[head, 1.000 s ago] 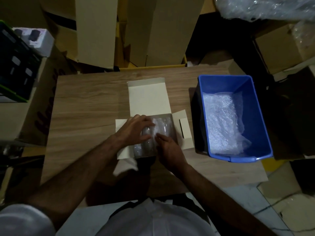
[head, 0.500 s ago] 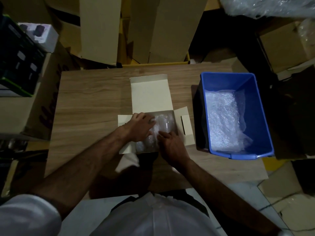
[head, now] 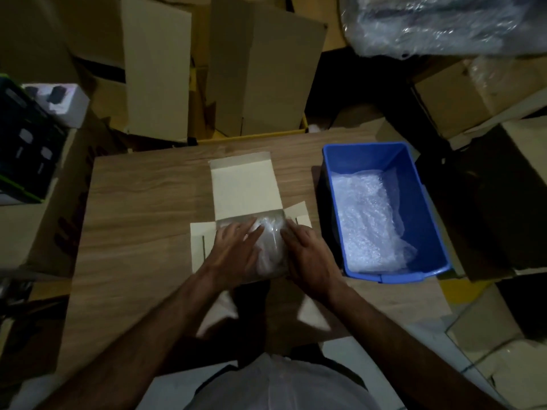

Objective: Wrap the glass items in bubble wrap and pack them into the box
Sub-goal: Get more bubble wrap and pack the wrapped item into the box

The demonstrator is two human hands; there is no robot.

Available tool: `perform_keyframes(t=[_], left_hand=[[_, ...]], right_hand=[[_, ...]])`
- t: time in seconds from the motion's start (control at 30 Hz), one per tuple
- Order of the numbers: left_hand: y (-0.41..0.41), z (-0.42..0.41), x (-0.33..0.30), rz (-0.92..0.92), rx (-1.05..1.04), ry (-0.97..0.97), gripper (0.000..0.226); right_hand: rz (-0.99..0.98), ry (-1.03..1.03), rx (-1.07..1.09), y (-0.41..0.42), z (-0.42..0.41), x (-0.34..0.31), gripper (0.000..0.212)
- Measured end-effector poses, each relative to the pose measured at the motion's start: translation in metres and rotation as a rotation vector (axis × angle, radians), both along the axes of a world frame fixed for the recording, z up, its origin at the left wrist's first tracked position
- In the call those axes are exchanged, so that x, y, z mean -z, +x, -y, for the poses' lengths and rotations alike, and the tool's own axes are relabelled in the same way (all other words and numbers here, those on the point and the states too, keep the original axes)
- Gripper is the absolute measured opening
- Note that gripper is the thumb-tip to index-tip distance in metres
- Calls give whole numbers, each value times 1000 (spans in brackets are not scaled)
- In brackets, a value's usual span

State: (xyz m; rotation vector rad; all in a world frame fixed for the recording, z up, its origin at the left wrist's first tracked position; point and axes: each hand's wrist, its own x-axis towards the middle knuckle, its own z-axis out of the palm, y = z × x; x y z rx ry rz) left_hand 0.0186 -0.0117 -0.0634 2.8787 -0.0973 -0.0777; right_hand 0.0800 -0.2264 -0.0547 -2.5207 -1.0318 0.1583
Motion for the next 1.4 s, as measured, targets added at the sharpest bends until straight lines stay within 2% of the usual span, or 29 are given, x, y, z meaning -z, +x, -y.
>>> perform_keyframes(t=[0.13,0.23,0.37,0.53,0.67,0.73,0.83,0.93,1.1,1.2,1.3,1.4], left_hand=[[2,42,-9,137,-23,50,58],[17,83,-21,142,-78,25,56],[42,131,-31,139,-144,-33,57],[68,177,-26,176,-91,-46,61],[90,192,-13,88,-113,-23,63],[95,195,-10,25,-147,-29,64],[98,196,-4,12,-135,-73,71],[98,192,-1,41,-112,-71,76],[98,195,1,59,-121,-87,73],[100,195,2,44,-131,-82,72],[100,196,2,32,-130,-79,74],[100,195,1,26,-124,-60,77]], right_hand=[[26,-2,45,15,33,-18,76],[82,70,164,25,62,-30,55],[103,48,217,43,113,-23,52],[-17,-130,217,71,165,-10,59],[-213,-473,119,97,186,-3,86],[-257,-574,89,107,187,4,95],[-236,-668,19,121,182,20,88],[-293,-586,20,132,174,37,60],[-308,-301,100,135,170,51,25],[-328,-229,146,136,170,47,17],[-381,-164,121,134,175,45,27],[-323,-96,155,134,180,40,28]])
